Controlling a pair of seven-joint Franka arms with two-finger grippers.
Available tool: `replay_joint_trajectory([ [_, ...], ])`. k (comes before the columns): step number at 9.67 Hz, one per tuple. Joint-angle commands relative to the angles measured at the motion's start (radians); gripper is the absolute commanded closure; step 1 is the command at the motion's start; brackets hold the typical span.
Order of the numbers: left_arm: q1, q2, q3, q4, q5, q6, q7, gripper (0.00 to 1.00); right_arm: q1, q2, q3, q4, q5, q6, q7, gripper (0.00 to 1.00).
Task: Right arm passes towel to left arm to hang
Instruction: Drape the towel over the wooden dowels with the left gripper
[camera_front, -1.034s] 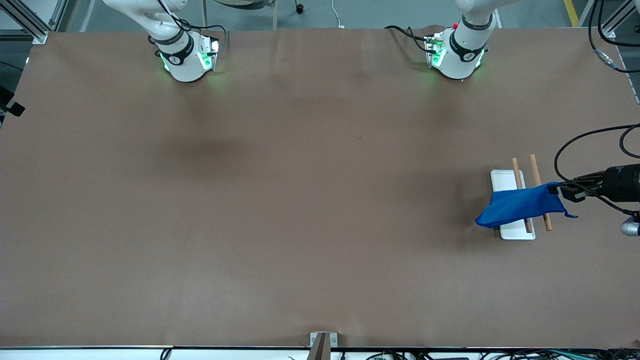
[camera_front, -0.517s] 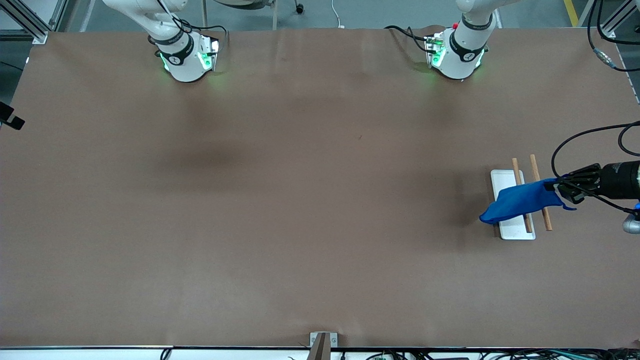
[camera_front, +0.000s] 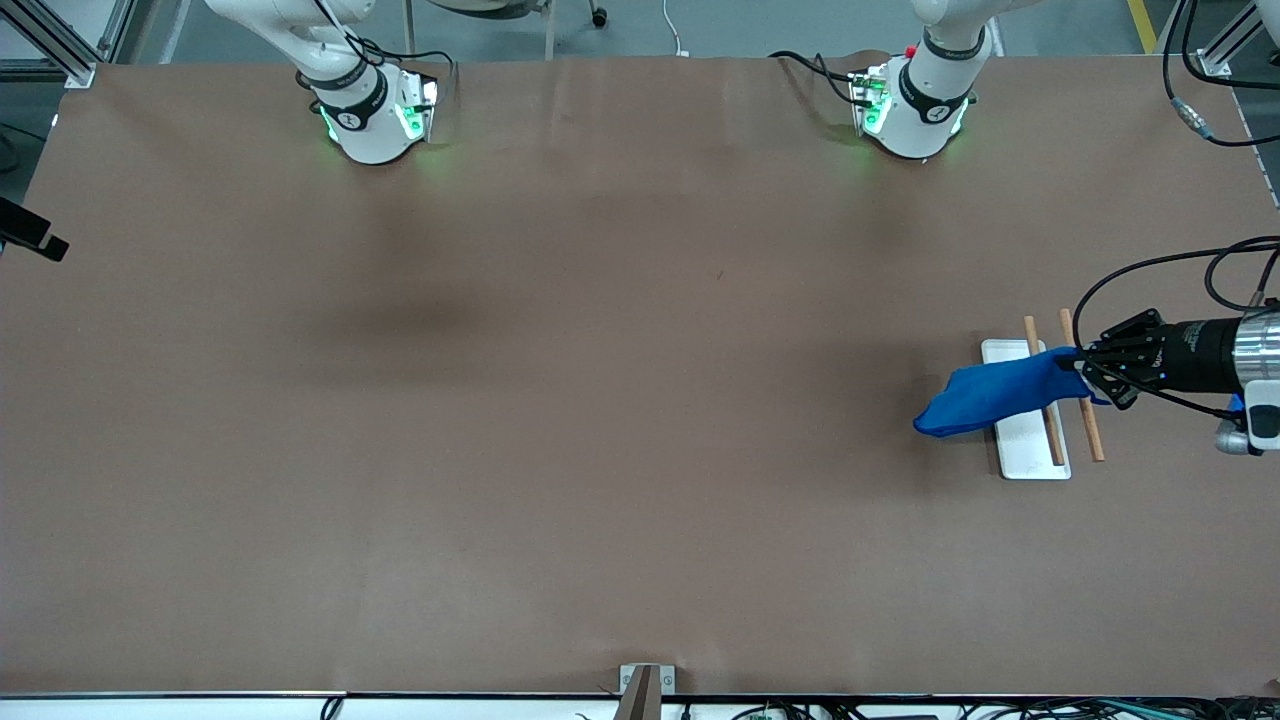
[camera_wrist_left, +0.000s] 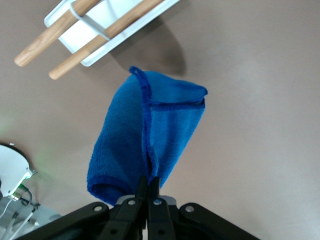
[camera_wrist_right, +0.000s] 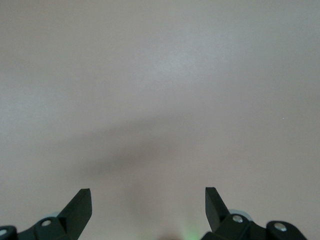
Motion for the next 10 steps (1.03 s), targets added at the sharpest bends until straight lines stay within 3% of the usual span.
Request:
replay_joint_trajectory([
  [1, 0.067, 0.009, 0.004, -0.057, -0.002, 0.018, -0.005, 1.0, 0.004, -0.009, 0.003, 0.003, -0.011, 0.003, 0.002, 0.0],
  [5, 0.139, 0.022, 0.004, -0.048, 0.062, 0.045, 0.14, 1.0, -0.01, -0.009, 0.009, 0.004, -0.01, 0.003, 0.002, 0.0],
  [10, 0.122, 0.036, -0.005, 0.001, 0.238, 0.103, 0.339, 1.0, -0.008, -0.009, 0.006, 0.004, -0.013, 0.0, -0.011, 0.0],
])
